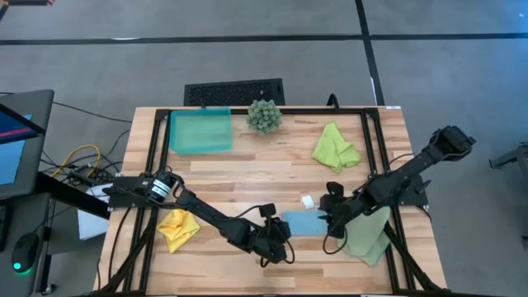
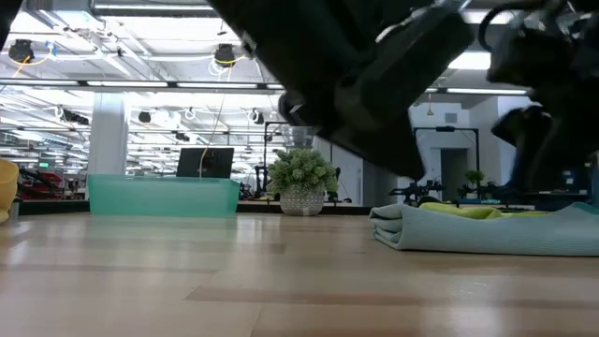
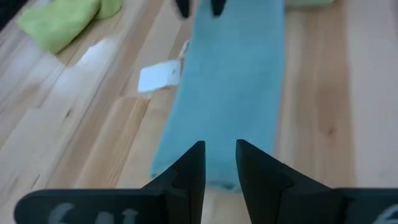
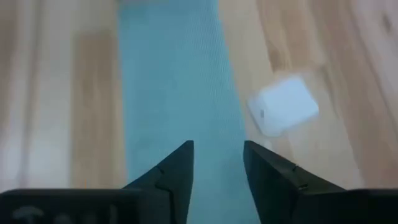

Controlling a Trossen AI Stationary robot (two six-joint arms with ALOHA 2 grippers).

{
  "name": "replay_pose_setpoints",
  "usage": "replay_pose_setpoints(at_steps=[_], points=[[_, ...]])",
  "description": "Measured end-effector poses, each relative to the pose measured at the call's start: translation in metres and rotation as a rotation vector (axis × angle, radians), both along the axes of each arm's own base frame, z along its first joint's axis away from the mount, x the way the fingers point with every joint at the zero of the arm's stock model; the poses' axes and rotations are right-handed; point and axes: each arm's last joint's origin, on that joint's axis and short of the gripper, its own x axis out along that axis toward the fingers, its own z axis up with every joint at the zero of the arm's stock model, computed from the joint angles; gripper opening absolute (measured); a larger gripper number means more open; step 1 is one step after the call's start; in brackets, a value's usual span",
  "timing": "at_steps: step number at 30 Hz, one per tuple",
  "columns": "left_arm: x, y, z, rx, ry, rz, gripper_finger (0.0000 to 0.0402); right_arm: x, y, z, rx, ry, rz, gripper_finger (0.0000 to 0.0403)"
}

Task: Fold microfiber towels
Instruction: Put the folded blue microfiber cloth into the blue bin

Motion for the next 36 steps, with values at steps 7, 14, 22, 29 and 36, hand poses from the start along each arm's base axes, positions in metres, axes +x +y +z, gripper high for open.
replay_pose_setpoints(at_steps=[7, 14, 22, 29, 36], points=[[0.005, 0.002, 0.001, -0.032, -0.037, -0.03, 0.0082, 0.018, -0.005, -0.004, -0.041, -0.072, 0.047, 0.0239], [0.007, 0.009, 0.0, -0.027, -0.026, -0.007, 0.0082, 0.036, -0.018, -0.028, -0.063, 0.006, 0.11, 0.0254], [0.001, 0.007, -0.004, 0.0, 0.031, -0.006, 0.0082, 0.052, -0.027, -0.053, -0.04, 0.055, 0.124, 0.0217], [-0.007, -0.003, -0.002, 0.025, 0.084, -0.025, 0.0082, 0.055, -0.025, -0.058, -0.03, 0.054, 0.151, 0.0112], [-0.006, -0.01, 0.006, 0.103, 0.008, 0.021, 0.0084, 0.05, -0.014, -0.052, -0.059, 0.002, 0.222, 0.0018]])
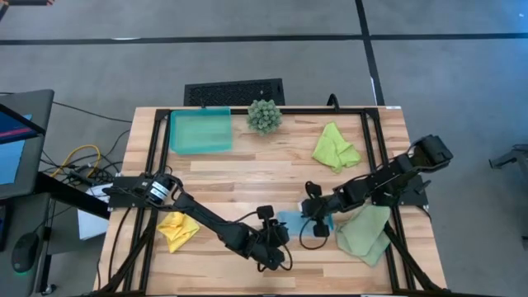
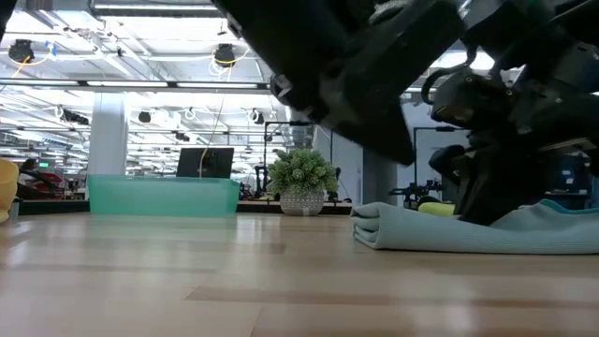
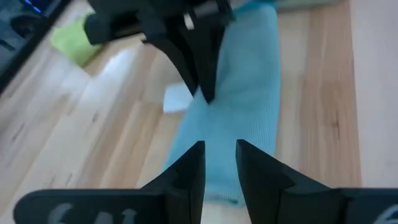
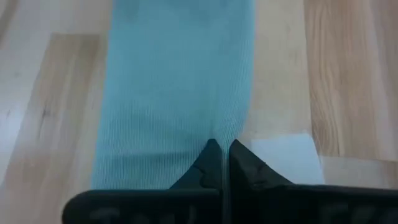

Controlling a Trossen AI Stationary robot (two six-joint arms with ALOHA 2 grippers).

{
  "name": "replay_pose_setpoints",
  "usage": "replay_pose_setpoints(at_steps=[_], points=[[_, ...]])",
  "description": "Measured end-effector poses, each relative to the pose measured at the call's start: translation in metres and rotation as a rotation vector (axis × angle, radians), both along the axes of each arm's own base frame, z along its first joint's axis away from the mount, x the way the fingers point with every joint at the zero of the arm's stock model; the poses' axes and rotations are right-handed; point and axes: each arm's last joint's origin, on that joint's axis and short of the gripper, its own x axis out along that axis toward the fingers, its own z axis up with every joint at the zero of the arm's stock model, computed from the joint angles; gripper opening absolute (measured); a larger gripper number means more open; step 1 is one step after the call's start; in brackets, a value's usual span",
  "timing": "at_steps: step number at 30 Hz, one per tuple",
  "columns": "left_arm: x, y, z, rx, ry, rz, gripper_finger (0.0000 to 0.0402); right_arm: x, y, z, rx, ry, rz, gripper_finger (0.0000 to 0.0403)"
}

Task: Fold microfiber towels
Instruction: Put the folded blue microfiber cloth into the blue bin

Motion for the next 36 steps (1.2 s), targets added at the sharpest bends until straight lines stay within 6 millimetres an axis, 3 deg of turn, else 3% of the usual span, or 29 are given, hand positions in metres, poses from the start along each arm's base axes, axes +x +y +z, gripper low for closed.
replay_pose_setpoints(at_steps=[7, 13, 18, 22, 27, 36], points=[[0.018, 0.023, -0.001, -0.105, -0.05, -0.043, 0.0141, -0.011, 0.014, 0.011, -0.053, -0.042, 0.053, 0.0037], [0.033, 0.055, -0.005, -0.209, -0.057, -0.086, 0.0224, -0.012, 0.017, 0.012, -0.06, -0.051, 0.067, 0.0019], [0.043, 0.088, -0.005, -0.278, -0.064, -0.047, 0.0269, -0.011, 0.017, 0.013, -0.06, -0.056, 0.066, 0.0041], [0.048, 0.103, -0.005, -0.34, -0.055, -0.065, 0.0284, -0.012, 0.019, 0.013, -0.102, -0.075, 0.07, 0.0038], [0.044, 0.104, -0.017, -0.365, -0.111, -0.087, 0.0286, -0.016, 0.027, 0.014, -0.157, -0.1, 0.115, 0.0019], [0.035, 0.106, -0.035, -0.409, -0.186, -0.184, 0.0286, -0.025, 0.043, 0.016, -0.26, -0.151, 0.162, 0.003]])
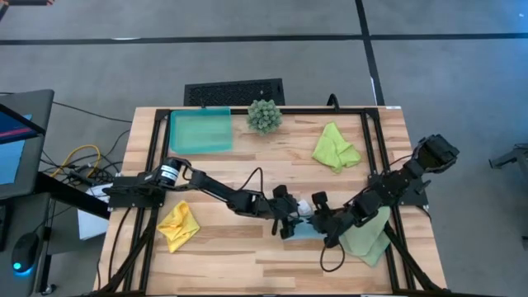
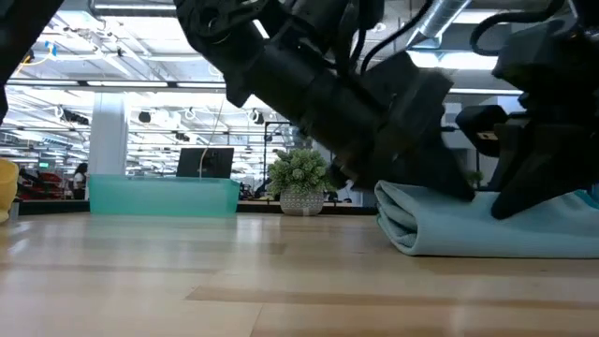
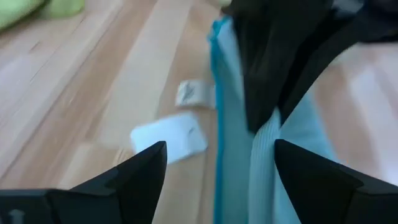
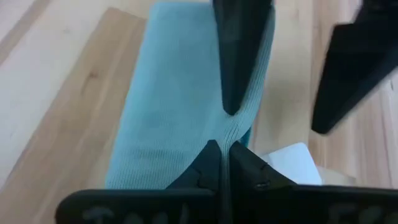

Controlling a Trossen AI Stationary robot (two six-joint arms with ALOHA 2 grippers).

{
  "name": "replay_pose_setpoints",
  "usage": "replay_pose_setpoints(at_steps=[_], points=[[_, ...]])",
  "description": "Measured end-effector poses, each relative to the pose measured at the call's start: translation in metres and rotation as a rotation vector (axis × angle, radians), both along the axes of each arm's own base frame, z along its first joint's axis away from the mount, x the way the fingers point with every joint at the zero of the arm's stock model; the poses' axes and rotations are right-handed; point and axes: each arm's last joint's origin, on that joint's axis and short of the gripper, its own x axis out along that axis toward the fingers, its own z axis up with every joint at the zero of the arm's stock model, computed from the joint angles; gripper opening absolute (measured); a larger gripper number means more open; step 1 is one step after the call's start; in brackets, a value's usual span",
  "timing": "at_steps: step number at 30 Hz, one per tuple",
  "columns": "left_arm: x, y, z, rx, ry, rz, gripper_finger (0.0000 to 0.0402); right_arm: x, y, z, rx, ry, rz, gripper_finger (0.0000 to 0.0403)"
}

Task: Fold microfiber towels
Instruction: Put the folded blue microfiber cloth into the blue bin

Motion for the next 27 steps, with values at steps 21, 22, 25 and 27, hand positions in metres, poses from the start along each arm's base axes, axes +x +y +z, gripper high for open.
replay_pose_setpoints(at_steps=[21, 22, 25, 27], points=[[-0.002, 0.019, -0.009, -0.307, 0.123, -0.068, 0.0286, 0.014, 0.005, 0.018, -0.084, -0.065, 0.002, 0.0034], [-0.002, 0.019, -0.009, -0.312, 0.125, -0.074, 0.0286, 0.014, 0.004, 0.017, -0.085, -0.06, -0.002, 0.0036], [-0.002, 0.017, -0.009, -0.341, 0.133, -0.103, 0.0276, 0.013, 0.003, 0.017, -0.081, -0.047, -0.016, 0.0038], [-0.002, 0.017, -0.009, -0.356, 0.137, -0.111, 0.0261, 0.013, 0.003, 0.016, -0.079, -0.043, -0.015, 0.0036]])
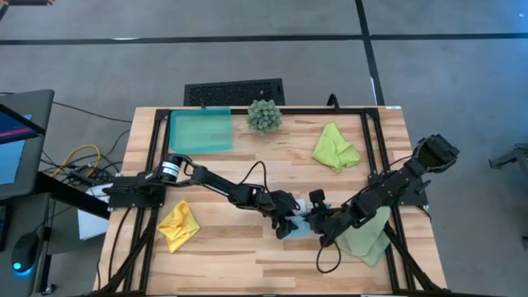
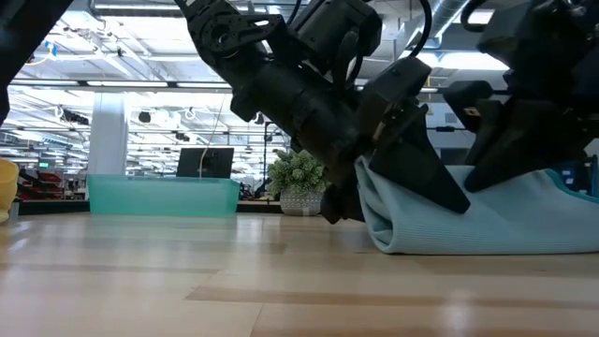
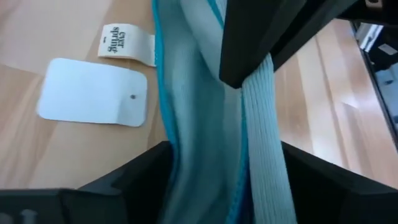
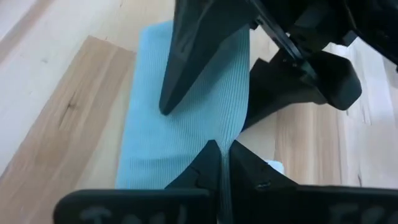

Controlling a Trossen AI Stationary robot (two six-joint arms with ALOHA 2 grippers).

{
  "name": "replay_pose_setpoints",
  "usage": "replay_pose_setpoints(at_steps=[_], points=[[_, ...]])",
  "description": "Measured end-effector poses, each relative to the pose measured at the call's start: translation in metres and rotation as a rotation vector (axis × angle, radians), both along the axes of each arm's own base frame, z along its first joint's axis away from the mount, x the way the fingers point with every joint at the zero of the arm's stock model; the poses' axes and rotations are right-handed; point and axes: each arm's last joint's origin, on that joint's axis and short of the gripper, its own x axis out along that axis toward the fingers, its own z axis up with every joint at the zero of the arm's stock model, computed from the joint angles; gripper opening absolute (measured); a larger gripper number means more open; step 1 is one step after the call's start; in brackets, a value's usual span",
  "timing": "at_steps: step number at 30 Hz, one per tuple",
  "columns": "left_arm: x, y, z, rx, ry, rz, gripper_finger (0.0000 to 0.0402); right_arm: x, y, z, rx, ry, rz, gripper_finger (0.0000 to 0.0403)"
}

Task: Fold microfiber towels
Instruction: Put the folded blue microfiber cloth into the blue bin

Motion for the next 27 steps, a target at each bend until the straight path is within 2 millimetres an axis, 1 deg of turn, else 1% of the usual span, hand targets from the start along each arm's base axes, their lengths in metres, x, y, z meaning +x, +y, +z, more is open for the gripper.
replay_pose_setpoints(at_steps=[3, 6, 13, 17, 20, 23, 25, 27], points=[[0.0, 0.0, 0.0, -0.009, -0.004, -0.005, 0.0227, 0.0, 0.0, 0.0, -0.001, 0.003, 0.001, 0.0034], [0.001, 0.0, 0.001, -0.015, -0.014, -0.003, 0.0185, 0.0, 0.0, 0.0, 0.0, 0.004, 0.001, 0.0039], [0.001, 0.0, 0.002, -0.025, -0.018, 0.003, 0.0086, 0.0, 0.0, 0.0, 0.0, 0.004, 0.0, 0.0063], [0.002, 0.0, 0.002, -0.022, -0.023, 0.001, 0.0035, -0.002, -0.001, 0.002, -0.008, 0.044, -0.02, 0.0087], [0.002, -0.001, 0.003, -0.014, -0.033, -0.004, 0.0009, -0.003, 0.001, 0.018, -0.013, 0.088, -0.052, 0.0111], [0.003, -0.001, 0.008, -0.009, -0.043, 0.004, 0.0012, -0.009, -0.001, 0.037, -0.001, 0.107, -0.119, 0.0126], [0.004, -0.001, 0.014, -0.006, -0.056, 0.002, 0.0014, -0.014, -0.001, 0.051, 0.014, 0.071, -0.153, 0.0131], [0.006, -0.003, 0.021, 0.003, -0.072, -0.005, 0.0013, -0.023, 0.0, 0.063, 0.023, 0.034, -0.159, 0.0132]])
